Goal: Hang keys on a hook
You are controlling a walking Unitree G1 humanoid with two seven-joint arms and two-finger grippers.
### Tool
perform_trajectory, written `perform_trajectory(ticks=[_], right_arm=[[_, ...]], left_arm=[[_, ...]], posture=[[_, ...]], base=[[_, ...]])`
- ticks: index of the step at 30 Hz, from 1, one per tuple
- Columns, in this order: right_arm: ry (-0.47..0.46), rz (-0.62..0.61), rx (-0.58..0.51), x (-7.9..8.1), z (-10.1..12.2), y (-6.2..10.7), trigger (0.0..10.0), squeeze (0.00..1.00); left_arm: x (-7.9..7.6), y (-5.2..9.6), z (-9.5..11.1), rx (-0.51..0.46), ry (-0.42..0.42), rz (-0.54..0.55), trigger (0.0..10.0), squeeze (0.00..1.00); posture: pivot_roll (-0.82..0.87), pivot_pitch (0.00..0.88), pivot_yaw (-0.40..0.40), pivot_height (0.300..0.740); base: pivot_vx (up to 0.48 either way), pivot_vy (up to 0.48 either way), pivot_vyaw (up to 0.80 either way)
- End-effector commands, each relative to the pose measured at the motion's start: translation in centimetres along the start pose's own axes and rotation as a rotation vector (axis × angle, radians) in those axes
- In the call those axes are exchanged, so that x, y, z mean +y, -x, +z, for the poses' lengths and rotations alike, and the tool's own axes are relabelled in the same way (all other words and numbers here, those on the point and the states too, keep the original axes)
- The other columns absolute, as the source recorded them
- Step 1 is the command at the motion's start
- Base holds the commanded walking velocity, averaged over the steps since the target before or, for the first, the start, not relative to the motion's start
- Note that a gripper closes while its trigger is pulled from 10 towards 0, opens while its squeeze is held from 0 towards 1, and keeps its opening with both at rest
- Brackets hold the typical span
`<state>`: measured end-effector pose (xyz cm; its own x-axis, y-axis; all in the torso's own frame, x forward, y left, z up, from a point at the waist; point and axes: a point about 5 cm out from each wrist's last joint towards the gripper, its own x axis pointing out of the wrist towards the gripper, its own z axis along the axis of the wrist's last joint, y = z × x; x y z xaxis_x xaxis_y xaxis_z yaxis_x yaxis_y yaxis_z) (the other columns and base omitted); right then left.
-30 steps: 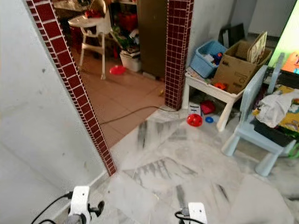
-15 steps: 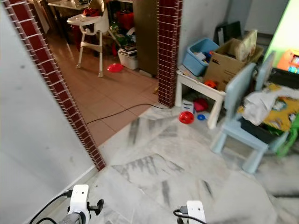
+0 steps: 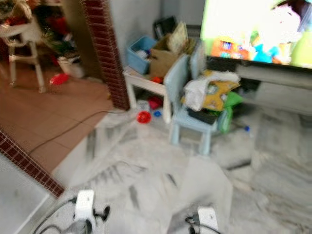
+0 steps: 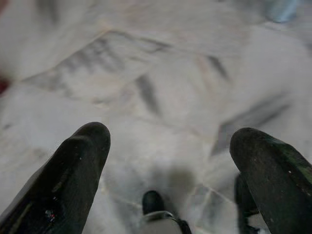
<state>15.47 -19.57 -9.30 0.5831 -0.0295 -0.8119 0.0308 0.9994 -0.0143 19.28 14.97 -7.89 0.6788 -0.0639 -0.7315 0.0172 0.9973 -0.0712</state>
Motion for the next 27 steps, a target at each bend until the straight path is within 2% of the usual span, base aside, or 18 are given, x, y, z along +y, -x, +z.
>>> perform_trajectory(ticks=[1, 13, 27], right_arm=[[-0.012, 0.03, 0.009, 1.15, -0.24, -0.06, 10.0, 0.0], [-0.002, 0.007, 0.012, 0.84, -0.12, -0.09, 10.0, 0.0], [0.025, -0.045, 0.069, 0.37, -0.86, 0.02, 10.0, 0.0]], left_arm=[[1.28, 0.1, 0.12, 0.002, -0.016, 0.03, 10.0, 0.0], [1.43, 0.09, 0.03, 0.016, 0.002, 0.048, 10.0, 0.0], [1.7, 0.24, -0.42, 0.031, 0.008, 0.059, 10.0, 0.0]], posture=[[-0.08, 0.0, 0.054, 0.74], [-0.07, 0.0, 0.05, 0.74], [-0.07, 0.0, 0.05, 0.74]], base=[[0.0, 0.0, -0.74], [0.0, 0.0, -0.06], [0.0, 0.0, 0.0]])
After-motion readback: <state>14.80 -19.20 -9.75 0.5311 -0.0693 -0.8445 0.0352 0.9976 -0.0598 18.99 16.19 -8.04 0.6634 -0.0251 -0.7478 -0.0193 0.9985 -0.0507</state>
